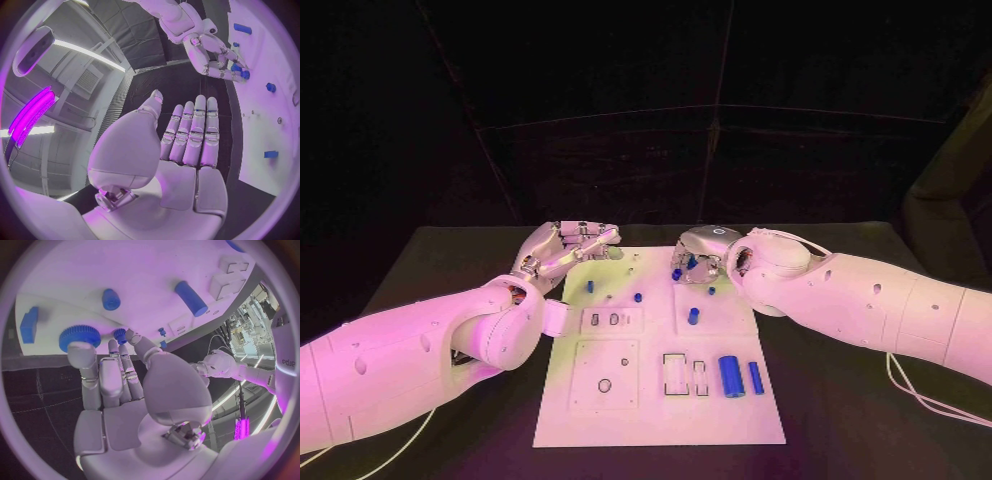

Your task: Assemble the parts on the task board

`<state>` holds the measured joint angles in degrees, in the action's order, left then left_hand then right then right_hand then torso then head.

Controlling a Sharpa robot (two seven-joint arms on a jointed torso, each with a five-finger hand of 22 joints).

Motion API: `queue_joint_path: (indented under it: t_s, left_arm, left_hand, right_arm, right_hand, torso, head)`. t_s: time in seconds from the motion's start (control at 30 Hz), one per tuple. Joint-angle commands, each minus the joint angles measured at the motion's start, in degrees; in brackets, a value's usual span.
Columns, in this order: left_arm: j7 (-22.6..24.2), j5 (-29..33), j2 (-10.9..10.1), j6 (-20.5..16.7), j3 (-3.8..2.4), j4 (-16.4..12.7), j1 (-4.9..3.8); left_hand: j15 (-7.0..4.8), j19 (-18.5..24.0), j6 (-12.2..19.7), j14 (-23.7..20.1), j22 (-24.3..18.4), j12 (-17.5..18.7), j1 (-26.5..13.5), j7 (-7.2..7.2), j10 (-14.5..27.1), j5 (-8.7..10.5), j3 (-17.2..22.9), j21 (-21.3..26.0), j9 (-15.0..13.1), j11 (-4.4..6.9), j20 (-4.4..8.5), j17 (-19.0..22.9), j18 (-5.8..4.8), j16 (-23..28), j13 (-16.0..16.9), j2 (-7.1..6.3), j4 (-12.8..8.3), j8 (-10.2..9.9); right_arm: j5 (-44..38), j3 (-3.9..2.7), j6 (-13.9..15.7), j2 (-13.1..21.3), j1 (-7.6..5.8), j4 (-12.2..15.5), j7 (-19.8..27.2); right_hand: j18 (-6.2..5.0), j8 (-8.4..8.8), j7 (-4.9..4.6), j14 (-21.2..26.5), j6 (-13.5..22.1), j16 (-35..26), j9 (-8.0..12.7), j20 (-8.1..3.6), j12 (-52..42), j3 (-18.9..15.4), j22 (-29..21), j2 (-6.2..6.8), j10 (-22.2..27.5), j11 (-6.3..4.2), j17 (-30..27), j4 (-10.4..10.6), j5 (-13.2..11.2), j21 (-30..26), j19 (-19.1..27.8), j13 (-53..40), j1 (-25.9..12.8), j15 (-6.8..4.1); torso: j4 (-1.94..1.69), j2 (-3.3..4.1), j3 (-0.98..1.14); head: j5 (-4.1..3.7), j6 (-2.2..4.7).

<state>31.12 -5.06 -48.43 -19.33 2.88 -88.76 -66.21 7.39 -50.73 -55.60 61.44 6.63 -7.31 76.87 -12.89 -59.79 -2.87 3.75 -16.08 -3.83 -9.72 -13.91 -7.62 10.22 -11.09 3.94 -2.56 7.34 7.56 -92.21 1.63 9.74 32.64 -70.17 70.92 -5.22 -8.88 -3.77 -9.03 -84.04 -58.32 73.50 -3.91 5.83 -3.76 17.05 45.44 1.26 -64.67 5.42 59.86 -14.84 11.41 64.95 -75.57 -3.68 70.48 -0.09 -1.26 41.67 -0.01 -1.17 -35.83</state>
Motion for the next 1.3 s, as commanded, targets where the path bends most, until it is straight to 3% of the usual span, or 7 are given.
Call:
queue_joint_path:
  t_s: [0.03,0.27,0.63,1.03,1.1,1.3]
  left_arm:
    - [-0.03,-0.37,-0.05,0.91,-0.06,-0.12,-0.09]
    - [-0.18,-0.37,-0.32,1.02,-0.06,-0.24,-0.10]
    - [-0.42,-0.36,-0.29,1.35,-0.06,-0.11,-0.11]
    - [-0.59,-0.36,-0.53,1.52,-0.06,-0.21,-0.14]
    - [-0.59,-0.36,-0.61,1.51,-0.06,-0.24,-0.15]
    - [-0.60,-0.36,-0.85,1.51,-0.06,-0.39,-0.19]
  left_hand:
    - [-0.06,-0.44,-0.38,0.32,-0.07,0.22,-0.51,0.08,-0.48,0.10,-0.02,-0.04,0.05,0.00,0.07,-0.07,0.34,0.20,-0.09,-0.14,-0.41,-0.22]
    - [-0.05,-0.48,-0.38,0.31,-0.09,0.27,-0.53,0.06,-0.47,0.10,-0.01,-0.03,0.05,-0.02,0.07,-0.07,0.34,0.24,-0.09,-0.11,-0.43,-0.26]
    - [-0.04,-0.52,-0.38,0.30,-0.11,0.34,-0.53,0.05,-0.46,0.10,0.03,-0.01,0.06,-0.03,0.07,-0.07,0.33,0.31,-0.10,-0.03,-0.47,-0.32]
    - [-0.03,-0.55,-0.37,0.30,-0.13,0.39,-0.53,0.03,-0.46,0.10,0.07,0.00,0.06,-0.04,0.08,-0.07,0.32,0.36,-0.10,0.03,-0.50,-0.36]
    - [-0.03,-0.56,-0.37,0.30,-0.14,0.43,-0.53,0.02,-0.45,0.10,0.09,0.02,0.07,-0.05,0.08,-0.07,0.31,0.39,-0.11,0.08,-0.52,-0.39]
    - [-0.03,-0.56,-0.37,0.30,-0.14,0.43,-0.53,0.02,-0.45,0.10,0.09,0.02,0.07,-0.05,0.08,-0.07,0.31,0.39,-0.11,0.08,-0.52,-0.39]
  right_arm:
    - [-1.42,-0.02,-0.54,-0.17,-0.10,-0.11,-0.85]
    - [-1.56,-0.03,-0.31,-0.24,-0.10,-0.07,-0.80]
    - [-1.59,-0.03,-1.20,-1.10,-0.10,-0.62,-0.87]
    - [-1.59,-0.02,-2.48,-1.69,-0.11,-1.59,-1.52]
    - [-1.61,-0.02,-1.90,-1.73,-0.11,-1.66,-1.69]
    - [-0.86,-0.03,6.39,-1.41,-0.10,-1.01,-0.20]
  right_hand:
    - [1.12,0.07,-0.09,-1.95,0.10,0.15,0.00,-0.06,0.05,0.37,0.09,-0.48,0.39,0.08,0.04,-0.08,-0.25,0.37,-0.42,0.02,0.32,0.25]
    - [1.13,0.00,-0.08,-1.84,-0.22,0.49,-0.06,-0.03,-0.14,1.24,0.36,-0.67,-0.03,0.03,0.17,0.03,-0.59,0.72,-0.34,-0.04,0.41,0.24]
    - [1.15,0.01,-0.01,-1.72,-0.53,0.87,-0.08,-0.01,-0.26,1.89,0.74,-0.41,-0.61,-0.07,0.26,0.59,-1.39,1.16,-0.24,-0.08,-0.24,0.21]
    - [1.88,-0.73,0.41,-1.70,-3.71,1.87,-0.48,-0.50,-1.48,5.82,5.51,-2.03,-5.02,-1.01,0.81,1.26,-3.53,4.43,-1.67,-0.48,0.85,-0.51]
    - [1.98,-0.79,0.56,-1.69,-4.21,1.99,-0.52,-0.64,-1.53,6.54,6.16,-2.18,-5.52,-1.18,0.82,1.23,-4.17,4.90,-1.85,-0.51,1.17,-0.65]
    - [2.24,-0.60,0.57,-1.57,-4.92,2.11,-0.50,-0.90,-1.45,8.68,7.75,-2.22,-6.47,-1.32,0.55,0.94,-5.76,6.02,-2.17,-0.58,2.10,-0.80]
  torso:
    - [-0.02,0.05,0.03]
    - [0.12,0.20,0.05]
    - [-0.01,0.26,0.03]
    - [0.06,0.28,-0.03]
    - [0.06,0.30,-0.05]
    - [0.07,0.23,0.03]
  head:
    - [0.10,-0.14]
    - [0.13,-0.31]
    - [0.05,-0.55]
    - [0.10,-0.79]
    - [0.12,-0.85]
    - [0.31,-0.76]
